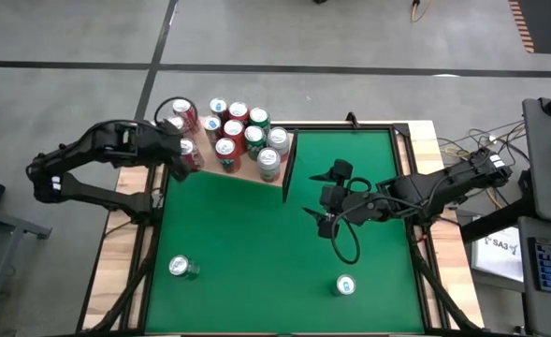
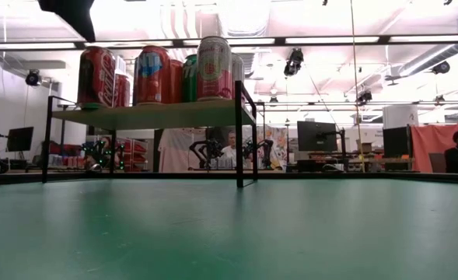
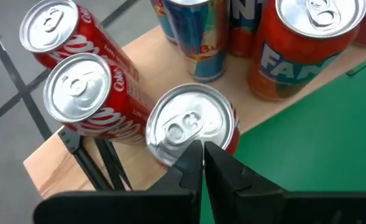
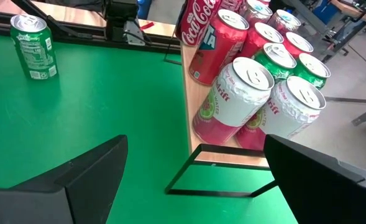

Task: Place canned beverage on shelf
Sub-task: Put the red/black soda can on the shelf aligned with the other red/black soda can

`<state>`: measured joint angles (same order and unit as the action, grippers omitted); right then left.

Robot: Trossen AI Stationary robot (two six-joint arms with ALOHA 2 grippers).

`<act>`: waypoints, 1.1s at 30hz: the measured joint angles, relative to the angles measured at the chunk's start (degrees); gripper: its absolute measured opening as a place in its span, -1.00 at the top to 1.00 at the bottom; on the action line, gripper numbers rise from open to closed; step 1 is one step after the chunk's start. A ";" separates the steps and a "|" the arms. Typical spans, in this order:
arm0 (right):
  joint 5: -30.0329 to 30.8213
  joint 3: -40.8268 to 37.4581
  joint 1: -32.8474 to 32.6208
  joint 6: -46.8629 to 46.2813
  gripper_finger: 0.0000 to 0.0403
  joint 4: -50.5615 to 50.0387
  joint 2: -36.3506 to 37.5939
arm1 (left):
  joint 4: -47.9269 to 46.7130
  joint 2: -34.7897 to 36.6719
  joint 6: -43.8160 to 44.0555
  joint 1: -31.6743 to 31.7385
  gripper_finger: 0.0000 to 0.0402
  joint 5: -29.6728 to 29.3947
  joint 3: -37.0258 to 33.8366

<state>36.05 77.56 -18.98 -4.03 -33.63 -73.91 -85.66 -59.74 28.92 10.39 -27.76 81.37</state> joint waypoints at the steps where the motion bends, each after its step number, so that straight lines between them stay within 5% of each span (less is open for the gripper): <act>1: -0.01 0.00 0.00 0.00 -0.83 0.00 0.00 | 0.41 -0.20 0.00 0.00 1.00 -0.23 -0.39; 24: 0.02 0.00 0.00 0.04 -0.83 0.00 -0.02 | -1.62 -1.25 -2.94 -0.16 1.00 -3.10 1.57; 33: 0.02 0.00 0.00 0.27 -0.83 -0.02 -0.02 | 2.44 -2.02 -5.40 -1.09 1.00 9.90 0.83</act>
<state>36.07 77.56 -18.98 -3.77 -33.65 -73.93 -83.22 -61.76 23.52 9.30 -17.86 82.20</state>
